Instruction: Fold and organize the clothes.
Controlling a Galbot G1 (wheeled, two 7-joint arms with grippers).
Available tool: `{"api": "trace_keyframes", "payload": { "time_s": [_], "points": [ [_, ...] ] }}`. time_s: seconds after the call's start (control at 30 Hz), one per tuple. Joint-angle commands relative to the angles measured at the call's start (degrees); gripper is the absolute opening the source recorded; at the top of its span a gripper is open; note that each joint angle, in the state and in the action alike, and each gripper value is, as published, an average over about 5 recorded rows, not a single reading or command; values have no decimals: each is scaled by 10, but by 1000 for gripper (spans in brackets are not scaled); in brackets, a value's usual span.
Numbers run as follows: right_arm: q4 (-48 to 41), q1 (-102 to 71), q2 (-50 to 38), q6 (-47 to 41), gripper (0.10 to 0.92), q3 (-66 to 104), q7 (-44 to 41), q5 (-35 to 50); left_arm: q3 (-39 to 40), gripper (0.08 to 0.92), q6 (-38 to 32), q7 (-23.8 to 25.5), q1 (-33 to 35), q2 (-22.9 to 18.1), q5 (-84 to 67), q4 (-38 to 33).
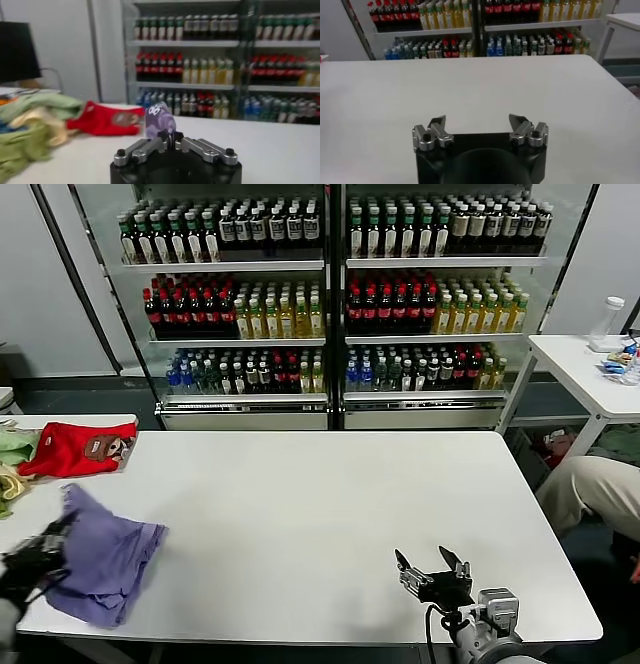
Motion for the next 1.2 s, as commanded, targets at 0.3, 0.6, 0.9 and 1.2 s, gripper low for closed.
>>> {"api": "trace_keyframes", "payload": {
  "time_s": [0.3,0.6,0.9,1.2],
  "points": [
    [19,-33,0,0,823,34,0,-6,650,114,-104,-15,-136,-222,188,53],
    [19,-34,2,0,823,42,0,-7,547,247,-182,-2,-196,-179,155,9],
    [-12,11,3,0,823,30,-6,-9,308,507,-311,19,-141,-75,232,63],
    [-145,142,21,2,823,-62,-47,-23,257,763,-373,20,-85,-80,273,108]
  ]
}}
